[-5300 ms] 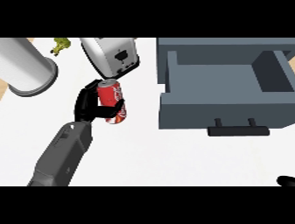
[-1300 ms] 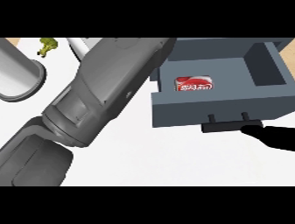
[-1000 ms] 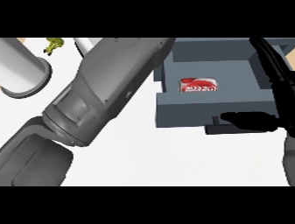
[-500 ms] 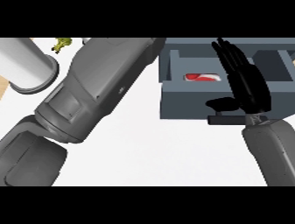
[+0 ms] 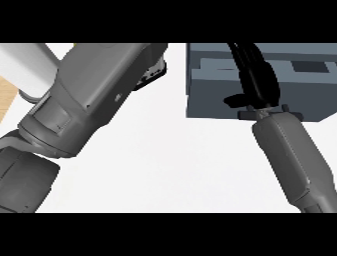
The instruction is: Pick up the can, place it into the drawer and close the drawer
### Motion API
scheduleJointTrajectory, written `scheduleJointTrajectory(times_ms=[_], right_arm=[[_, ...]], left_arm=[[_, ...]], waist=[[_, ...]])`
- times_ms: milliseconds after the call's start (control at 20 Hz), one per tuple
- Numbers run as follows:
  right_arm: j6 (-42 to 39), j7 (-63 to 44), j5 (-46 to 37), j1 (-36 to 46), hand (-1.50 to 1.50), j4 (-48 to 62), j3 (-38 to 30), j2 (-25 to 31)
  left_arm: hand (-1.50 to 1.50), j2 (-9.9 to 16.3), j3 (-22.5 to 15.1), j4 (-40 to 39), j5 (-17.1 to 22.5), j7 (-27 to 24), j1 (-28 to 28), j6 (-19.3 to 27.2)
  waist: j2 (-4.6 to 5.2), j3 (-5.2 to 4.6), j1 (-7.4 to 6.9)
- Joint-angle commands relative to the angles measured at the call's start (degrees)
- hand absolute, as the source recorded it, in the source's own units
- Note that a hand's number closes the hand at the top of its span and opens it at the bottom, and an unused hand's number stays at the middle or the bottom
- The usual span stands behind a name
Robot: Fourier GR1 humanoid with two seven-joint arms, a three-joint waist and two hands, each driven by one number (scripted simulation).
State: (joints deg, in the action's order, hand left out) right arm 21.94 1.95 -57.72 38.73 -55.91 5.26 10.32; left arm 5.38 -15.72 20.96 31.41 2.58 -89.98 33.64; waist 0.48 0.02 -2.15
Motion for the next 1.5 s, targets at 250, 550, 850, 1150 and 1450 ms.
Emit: scheduleJointTrajectory(times_ms=[250, 550, 850, 1150, 1450], right_arm=[[11.3, 2.1, -2.5, 13.6, -1.5, 19.6, -5.9, 0.4], [16.8, 3.3, -3.7, 19.2, -1.5, 29.1, -8.0, 0.8], [17.3, 1.8, -4.1, 26.4, -1.5, 34.0, -9.8, 1.5], [14.9, 3.9, -1.1, 31.1, -1.5, 35.0, -12.7, 1.4], [15.6, 10.7, 4.4, 29.8, -1.5, 33.9, -17.2, -0.1]], left_arm=[[-1.5, 6.3, -0.2, 6.6, -0.9, 4.5, 4.6, -3.5], [-1.5, 8.7, -0.9, 11.7, -1.5, 8.2, 7.4, -4.1], [-1.5, 11.0, -1.4, 16.0, -1.9, 8.0, 11.3, -6.4], [-1.5, 11.3, -1.8, 21.2, -1.8, 9.3, 14.4, -5.7], [-1.5, 14.2, -2.2, 27.1, -2.1, 11.3, 17.8, -5.8]], waist=[[0.05, 0.02, -1.93], [0.16, 0.04, -2.79], [0.77, 0.04, -4.17], [0.66, 0.06, -4.48], [0.32, 0.09, -4.77]])
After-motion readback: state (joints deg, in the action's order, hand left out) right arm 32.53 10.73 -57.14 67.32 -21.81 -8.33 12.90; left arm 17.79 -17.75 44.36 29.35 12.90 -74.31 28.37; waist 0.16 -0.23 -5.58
